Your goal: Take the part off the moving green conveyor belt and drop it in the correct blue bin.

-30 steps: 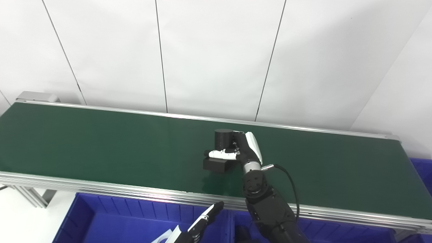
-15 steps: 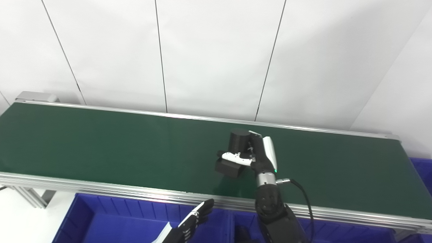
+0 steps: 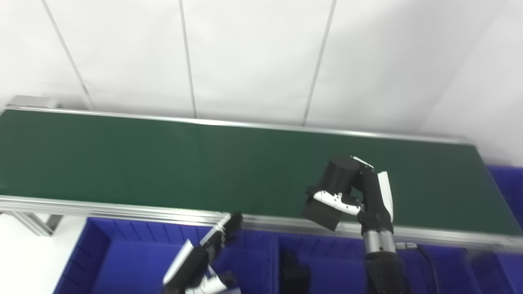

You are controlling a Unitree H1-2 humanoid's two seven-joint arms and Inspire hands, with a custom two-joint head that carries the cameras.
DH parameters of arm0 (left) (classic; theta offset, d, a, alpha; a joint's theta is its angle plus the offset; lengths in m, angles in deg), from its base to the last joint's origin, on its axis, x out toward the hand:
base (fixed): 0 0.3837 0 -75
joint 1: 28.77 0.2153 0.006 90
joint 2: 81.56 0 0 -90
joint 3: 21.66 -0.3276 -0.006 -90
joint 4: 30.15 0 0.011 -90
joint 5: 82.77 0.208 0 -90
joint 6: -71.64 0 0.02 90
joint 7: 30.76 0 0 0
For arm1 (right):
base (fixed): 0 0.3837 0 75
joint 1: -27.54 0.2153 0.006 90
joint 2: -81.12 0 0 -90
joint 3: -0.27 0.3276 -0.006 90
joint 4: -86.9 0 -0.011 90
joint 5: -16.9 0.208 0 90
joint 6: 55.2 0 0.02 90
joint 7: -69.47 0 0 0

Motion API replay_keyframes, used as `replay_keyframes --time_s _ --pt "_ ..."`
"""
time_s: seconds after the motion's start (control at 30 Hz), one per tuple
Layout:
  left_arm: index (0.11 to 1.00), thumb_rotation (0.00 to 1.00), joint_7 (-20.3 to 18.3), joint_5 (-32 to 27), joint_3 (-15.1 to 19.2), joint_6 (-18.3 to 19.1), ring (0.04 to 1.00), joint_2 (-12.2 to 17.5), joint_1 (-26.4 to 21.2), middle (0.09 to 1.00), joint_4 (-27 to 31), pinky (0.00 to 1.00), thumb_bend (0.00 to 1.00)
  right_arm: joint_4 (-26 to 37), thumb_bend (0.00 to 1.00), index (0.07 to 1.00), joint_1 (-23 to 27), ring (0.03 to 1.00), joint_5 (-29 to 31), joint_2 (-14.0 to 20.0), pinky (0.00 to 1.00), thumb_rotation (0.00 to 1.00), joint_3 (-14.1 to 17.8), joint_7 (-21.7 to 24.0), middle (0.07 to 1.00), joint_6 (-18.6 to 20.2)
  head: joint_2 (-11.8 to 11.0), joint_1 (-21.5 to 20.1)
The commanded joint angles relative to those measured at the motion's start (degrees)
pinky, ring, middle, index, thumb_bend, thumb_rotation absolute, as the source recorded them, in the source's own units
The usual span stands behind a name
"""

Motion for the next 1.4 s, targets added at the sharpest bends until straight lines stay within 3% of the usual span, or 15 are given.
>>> replay_keyframes --time_s 0.0,0.13,0.17,0.27,0.37,0.6,0.87,1.07,1.27,1.37 --pt "0.935 0.68 0.29 0.81 0.01 1.28 0.935 -0.53 -0.55 0.951 2.96 0.89 0.79 5.61 0.51 0.513 -0.46 0.392 -0.36 1.03 0.29 0.00 0.42 1.71 0.468 0.81 0.07 0.02" --pt "0.929 0.68 0.80 2.69 -0.06 5.84 0.941 -1.16 -0.84 0.957 6.21 0.89 0.77 11.10 0.51 0.513 -4.30 0.368 -2.14 4.05 0.23 0.00 0.61 5.21 0.461 3.83 2.70 1.53" --pt "0.929 0.67 0.83 3.08 -0.10 7.10 0.942 -1.37 -1.07 0.958 7.14 0.89 0.77 12.54 0.51 0.514 -5.30 0.364 -3.13 5.10 0.22 0.00 0.55 6.43 0.460 5.22 4.24 2.34" --pt "0.935 0.68 0.59 4.36 -0.21 10.84 0.949 -1.71 -1.51 0.965 9.57 0.88 0.77 14.65 0.51 0.501 -7.63 0.396 -4.72 7.56 0.30 0.00 0.66 8.97 0.492 6.84 5.23 3.59" --pt "0.934 0.68 0.74 5.37 -0.30 12.76 0.944 -2.11 -1.33 0.959 10.86 0.86 0.78 14.89 0.51 0.511 -8.78 0.372 -5.52 9.00 0.22 0.00 0.94 10.85 0.447 8.35 5.55 3.75" --pt "0.922 0.68 1.23 7.00 -0.34 14.12 0.943 -2.56 -0.50 0.952 12.19 0.87 0.77 13.55 0.51 0.509 -9.22 0.373 -10.19 10.42 0.22 0.00 -0.16 13.45 0.453 11.32 5.39 4.16" --pt "0.925 0.69 1.27 7.36 -0.08 14.45 0.950 -2.53 0.33 0.960 12.64 0.87 0.77 10.90 0.51 0.516 -8.17 0.362 -17.96 9.96 0.23 0.00 -2.86 15.89 0.457 16.97 3.76 3.82" --pt "0.929 0.67 1.28 6.71 -0.03 12.22 0.955 -2.17 1.15 0.967 11.00 0.88 0.77 5.25 0.51 0.537 -5.54 0.347 -22.76 9.60 0.24 0.00 -5.18 16.20 0.447 19.17 0.69 4.41" --pt "0.923 0.68 1.69 6.69 -0.06 9.06 0.951 -2.00 2.17 0.960 8.85 0.90 0.79 1.33 0.51 0.525 -5.18 0.386 -25.53 9.42 0.34 0.00 -6.65 15.46 0.476 19.12 -2.05 5.03" --pt "0.921 0.67 1.76 6.38 -0.07 8.22 0.954 -2.15 2.48 0.965 7.95 0.90 0.80 0.61 0.51 0.501 -5.64 0.431 -26.04 9.68 0.44 0.00 -7.13 14.93 0.545 18.27 -2.87 5.27"
